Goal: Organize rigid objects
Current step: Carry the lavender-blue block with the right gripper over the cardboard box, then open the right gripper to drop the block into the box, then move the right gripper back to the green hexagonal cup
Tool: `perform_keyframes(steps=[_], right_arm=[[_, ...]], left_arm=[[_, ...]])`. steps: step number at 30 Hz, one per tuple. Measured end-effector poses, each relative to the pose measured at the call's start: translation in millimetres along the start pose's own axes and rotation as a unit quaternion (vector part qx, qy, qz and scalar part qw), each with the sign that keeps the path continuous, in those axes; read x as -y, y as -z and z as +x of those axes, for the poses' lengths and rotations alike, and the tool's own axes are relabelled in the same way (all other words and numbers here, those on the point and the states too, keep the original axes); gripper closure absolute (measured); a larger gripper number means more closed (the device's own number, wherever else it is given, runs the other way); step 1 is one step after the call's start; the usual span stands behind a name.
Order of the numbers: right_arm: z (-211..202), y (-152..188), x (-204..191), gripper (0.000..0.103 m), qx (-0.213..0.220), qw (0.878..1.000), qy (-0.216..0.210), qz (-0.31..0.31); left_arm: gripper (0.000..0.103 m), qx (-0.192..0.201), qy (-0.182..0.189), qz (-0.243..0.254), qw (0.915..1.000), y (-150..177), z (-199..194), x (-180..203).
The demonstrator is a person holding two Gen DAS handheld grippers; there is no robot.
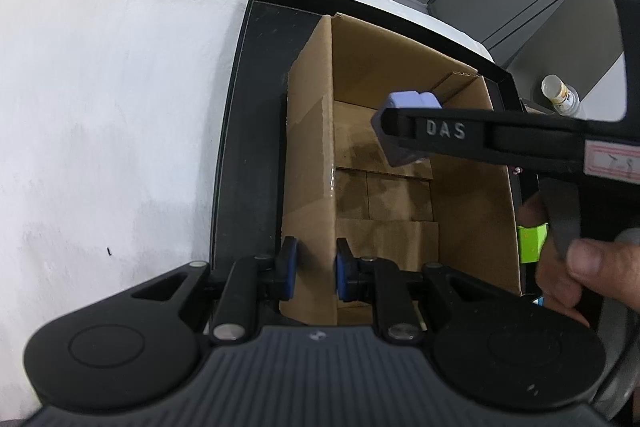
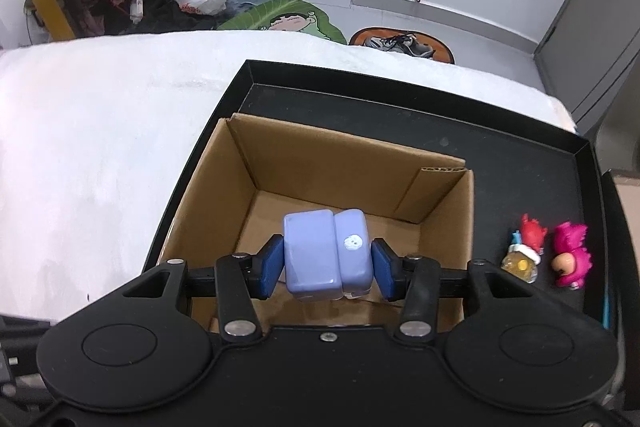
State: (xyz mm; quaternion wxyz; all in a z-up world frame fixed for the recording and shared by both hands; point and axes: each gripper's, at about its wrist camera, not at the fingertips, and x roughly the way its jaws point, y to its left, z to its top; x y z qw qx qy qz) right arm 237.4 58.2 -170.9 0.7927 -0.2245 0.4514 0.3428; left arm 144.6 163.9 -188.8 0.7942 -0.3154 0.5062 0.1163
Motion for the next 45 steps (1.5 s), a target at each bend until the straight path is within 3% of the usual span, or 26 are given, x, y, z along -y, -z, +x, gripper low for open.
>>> perform_keyframes(steps=[10, 32, 45], right_arm=[[6, -5, -10, 0.053, 0.014, 1.000, -0.014, 0.000], [-52, 7, 19, 0.050, 0.012, 1.000, 0.010, -0.014], [-88, 20, 49, 0.035, 0.030, 0.999, 0.027, 0.003]], left_arm=[[0.085, -0.002, 0.004, -0.004, 1.0000, 1, 0, -3], [0.085, -0.003, 0.005, -0.011, 0.9999, -2, 4, -3], [0.085, 0.000, -0.001, -0.007, 1.0000, 0, 2, -1]])
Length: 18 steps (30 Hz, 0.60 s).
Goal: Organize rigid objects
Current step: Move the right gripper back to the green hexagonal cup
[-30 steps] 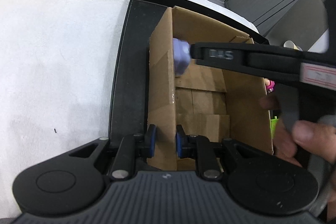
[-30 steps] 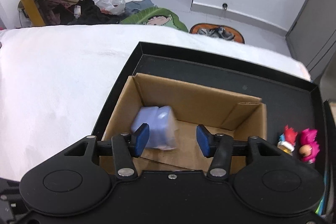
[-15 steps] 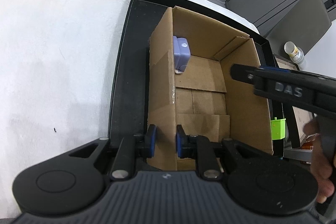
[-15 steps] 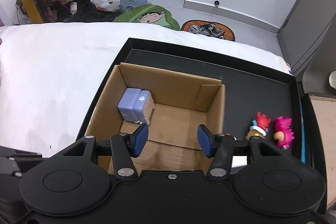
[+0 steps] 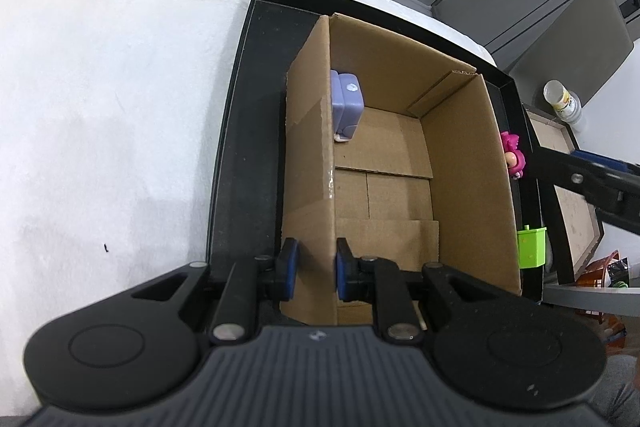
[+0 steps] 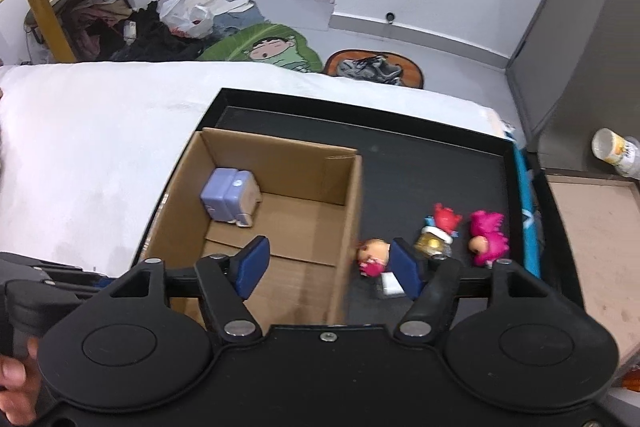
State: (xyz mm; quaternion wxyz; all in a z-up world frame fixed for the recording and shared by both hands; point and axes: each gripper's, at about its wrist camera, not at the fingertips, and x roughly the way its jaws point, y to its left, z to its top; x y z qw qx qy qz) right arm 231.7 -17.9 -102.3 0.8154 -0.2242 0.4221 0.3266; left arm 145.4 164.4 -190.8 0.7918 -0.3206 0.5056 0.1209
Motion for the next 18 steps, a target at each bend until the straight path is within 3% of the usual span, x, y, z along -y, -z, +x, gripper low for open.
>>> perform_keyframes(steps=[18], right_arm=[[-16, 28, 55, 0.024, 0.004, 0.998, 0.049, 0.036]], left_arm=[[0.085, 0.000, -0.002, 0.003, 1.0000, -1, 1, 1]])
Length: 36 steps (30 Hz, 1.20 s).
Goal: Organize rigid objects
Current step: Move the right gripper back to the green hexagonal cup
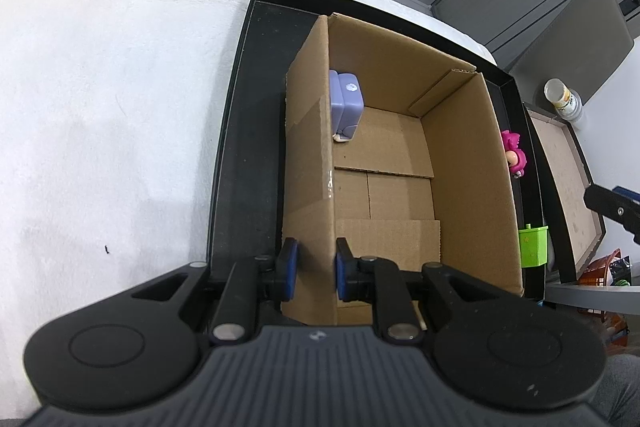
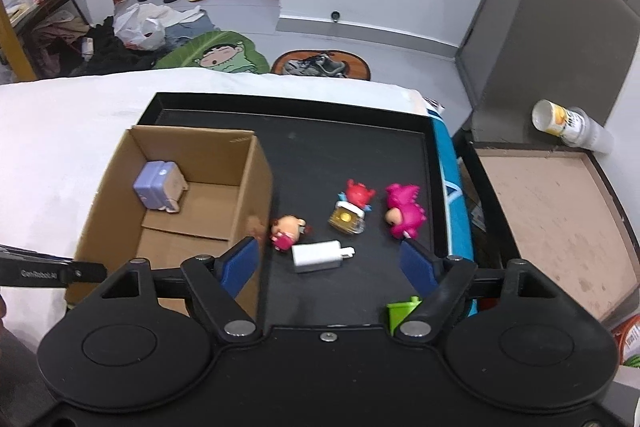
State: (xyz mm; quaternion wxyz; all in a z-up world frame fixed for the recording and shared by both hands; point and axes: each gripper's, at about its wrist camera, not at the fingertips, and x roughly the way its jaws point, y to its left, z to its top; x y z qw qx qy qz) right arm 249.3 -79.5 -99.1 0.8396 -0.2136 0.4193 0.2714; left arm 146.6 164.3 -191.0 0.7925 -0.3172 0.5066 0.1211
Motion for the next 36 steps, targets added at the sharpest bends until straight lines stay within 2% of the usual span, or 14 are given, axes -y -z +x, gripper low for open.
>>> perform_keyframes(steps=[10, 24, 28, 31, 36], right_arm=[[4, 16, 37, 0.023, -0.015, 0.999, 0.015, 0.037], [20, 36, 75, 0.023, -0.056, 0.995, 0.026, 0.082], [30, 43, 89, 0.024, -0.078, 0.990, 0.016, 0.112], [40, 48, 103, 0.024, -0.098, 0.983, 0.001, 0.157], [54, 55, 114, 0.034, -0.115, 0.973, -0.021, 0.197]], left_arm=[[0.085, 0.002, -0.002, 0.001, 1.0000, -1, 0, 1], [0.085, 0.004, -0.005, 0.000, 1.0000, -1, -1, 2], [0.085, 0.003, -0.006, -0.002, 1.0000, -1, -1, 2], [0.085, 0.002, -0.005, -0.003, 1.0000, -1, 0, 3], [0.085, 0.002, -0.005, -0.002, 1.0000, -1, 1, 2]])
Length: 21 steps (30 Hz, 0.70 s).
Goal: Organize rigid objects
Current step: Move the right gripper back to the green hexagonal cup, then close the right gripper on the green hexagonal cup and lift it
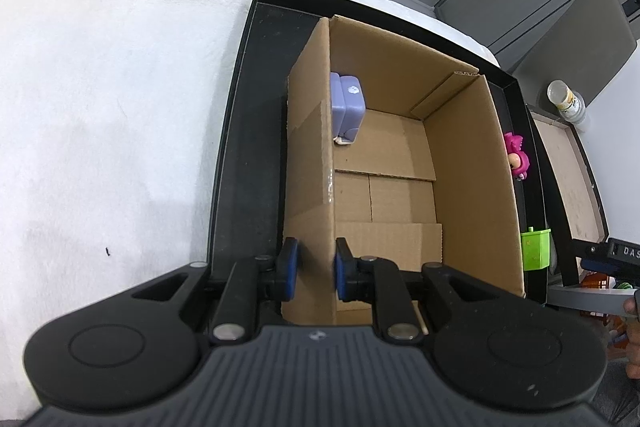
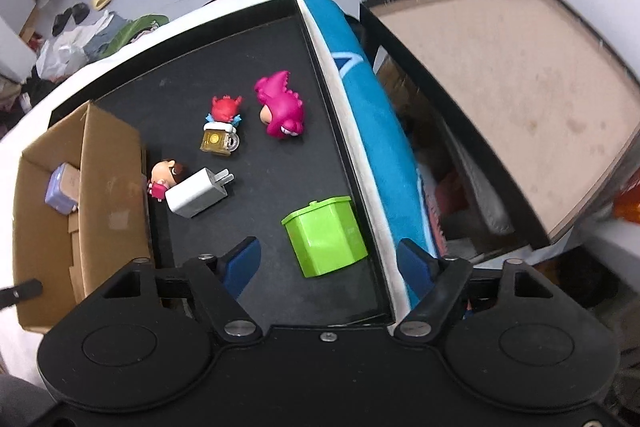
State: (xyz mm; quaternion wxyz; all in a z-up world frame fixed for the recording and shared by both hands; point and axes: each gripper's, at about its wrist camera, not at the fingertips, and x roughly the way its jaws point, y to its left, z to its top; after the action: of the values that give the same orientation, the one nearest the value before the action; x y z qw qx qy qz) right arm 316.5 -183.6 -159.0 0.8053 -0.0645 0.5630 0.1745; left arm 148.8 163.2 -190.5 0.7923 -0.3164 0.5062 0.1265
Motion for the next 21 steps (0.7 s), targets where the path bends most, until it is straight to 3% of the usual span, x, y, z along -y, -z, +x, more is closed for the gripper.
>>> perform_keyframes(steps=[11, 21], right_arm=[[26, -7, -13, 0.061, -0.022, 0.999, -0.008, -0.029], [45, -11, -29, 0.062, -0.020, 0.996, 0.037, -0.083]], left_arm=[[0.085, 0.000, -0.004, 0.003, 1.0000, 1, 1, 1], [0.085, -0.001, -0.011, 0.006, 0.9999, 1, 3, 5]])
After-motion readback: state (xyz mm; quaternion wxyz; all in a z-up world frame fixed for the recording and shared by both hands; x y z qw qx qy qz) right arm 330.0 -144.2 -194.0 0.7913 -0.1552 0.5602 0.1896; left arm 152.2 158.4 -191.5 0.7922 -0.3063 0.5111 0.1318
